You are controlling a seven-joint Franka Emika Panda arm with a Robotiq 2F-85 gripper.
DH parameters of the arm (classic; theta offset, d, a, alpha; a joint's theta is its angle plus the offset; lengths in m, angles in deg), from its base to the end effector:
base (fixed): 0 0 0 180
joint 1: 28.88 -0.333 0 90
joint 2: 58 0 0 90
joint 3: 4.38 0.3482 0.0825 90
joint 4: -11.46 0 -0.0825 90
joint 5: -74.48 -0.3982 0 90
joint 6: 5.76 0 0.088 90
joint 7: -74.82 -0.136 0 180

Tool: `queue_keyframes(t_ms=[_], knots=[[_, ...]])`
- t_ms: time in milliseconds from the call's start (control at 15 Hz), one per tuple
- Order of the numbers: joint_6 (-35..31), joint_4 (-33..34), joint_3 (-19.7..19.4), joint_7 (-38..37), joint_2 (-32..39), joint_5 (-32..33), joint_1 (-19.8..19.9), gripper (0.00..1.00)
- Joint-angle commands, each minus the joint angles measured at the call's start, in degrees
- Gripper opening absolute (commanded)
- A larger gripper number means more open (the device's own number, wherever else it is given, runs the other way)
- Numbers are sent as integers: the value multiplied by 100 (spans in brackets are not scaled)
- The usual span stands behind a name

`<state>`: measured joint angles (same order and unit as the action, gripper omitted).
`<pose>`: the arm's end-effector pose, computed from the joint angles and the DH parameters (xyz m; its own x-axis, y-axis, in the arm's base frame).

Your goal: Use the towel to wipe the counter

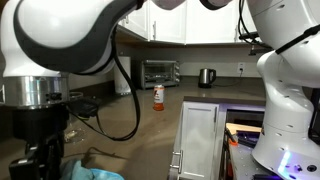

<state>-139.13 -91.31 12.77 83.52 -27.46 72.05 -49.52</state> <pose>0.5491 0.4083 0.2565 0.7394 0.6719 0.0428 0.6676 -0.7234 -0.1763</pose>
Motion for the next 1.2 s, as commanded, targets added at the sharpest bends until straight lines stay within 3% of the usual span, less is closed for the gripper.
queue_keyframes(t_ms=[0,333,1133], knots=[[292,129,-67,-610,70,116,-243,36],[494,21,-165,-1319,-12,164,-485,5],[-408,-1256,-287,-1913,-653,77,-341,6]])
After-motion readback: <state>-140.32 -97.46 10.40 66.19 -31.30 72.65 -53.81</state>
